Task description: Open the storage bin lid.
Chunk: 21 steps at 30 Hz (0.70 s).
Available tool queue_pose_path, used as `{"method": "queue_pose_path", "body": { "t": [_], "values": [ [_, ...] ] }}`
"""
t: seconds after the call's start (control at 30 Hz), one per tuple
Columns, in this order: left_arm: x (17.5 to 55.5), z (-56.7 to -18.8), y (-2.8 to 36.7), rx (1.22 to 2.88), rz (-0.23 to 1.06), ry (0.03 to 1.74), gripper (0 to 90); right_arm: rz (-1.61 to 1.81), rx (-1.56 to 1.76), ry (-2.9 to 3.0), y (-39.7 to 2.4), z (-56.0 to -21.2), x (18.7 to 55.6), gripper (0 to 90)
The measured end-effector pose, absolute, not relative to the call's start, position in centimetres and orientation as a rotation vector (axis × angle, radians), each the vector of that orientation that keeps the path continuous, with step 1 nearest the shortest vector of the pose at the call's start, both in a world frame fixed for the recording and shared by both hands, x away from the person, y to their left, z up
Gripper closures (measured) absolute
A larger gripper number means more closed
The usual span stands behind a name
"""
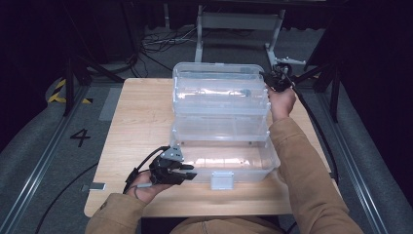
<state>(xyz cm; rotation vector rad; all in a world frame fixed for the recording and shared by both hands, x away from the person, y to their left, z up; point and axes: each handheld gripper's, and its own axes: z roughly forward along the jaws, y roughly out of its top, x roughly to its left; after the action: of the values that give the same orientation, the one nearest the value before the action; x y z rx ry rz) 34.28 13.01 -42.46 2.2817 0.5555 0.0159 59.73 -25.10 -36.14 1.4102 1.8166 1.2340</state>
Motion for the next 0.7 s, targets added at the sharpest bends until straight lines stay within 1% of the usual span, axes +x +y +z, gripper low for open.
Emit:
{"method": "queue_pose_path", "body": {
  "t": [0.7],
  "values": [
    [34.3, -42.5, 13.0, 2.281, 0.017, 0.555, 68.9, 1.214, 1.47, 1.858, -25.2, -37.3, 60.9, 84.0]
  ]
}}
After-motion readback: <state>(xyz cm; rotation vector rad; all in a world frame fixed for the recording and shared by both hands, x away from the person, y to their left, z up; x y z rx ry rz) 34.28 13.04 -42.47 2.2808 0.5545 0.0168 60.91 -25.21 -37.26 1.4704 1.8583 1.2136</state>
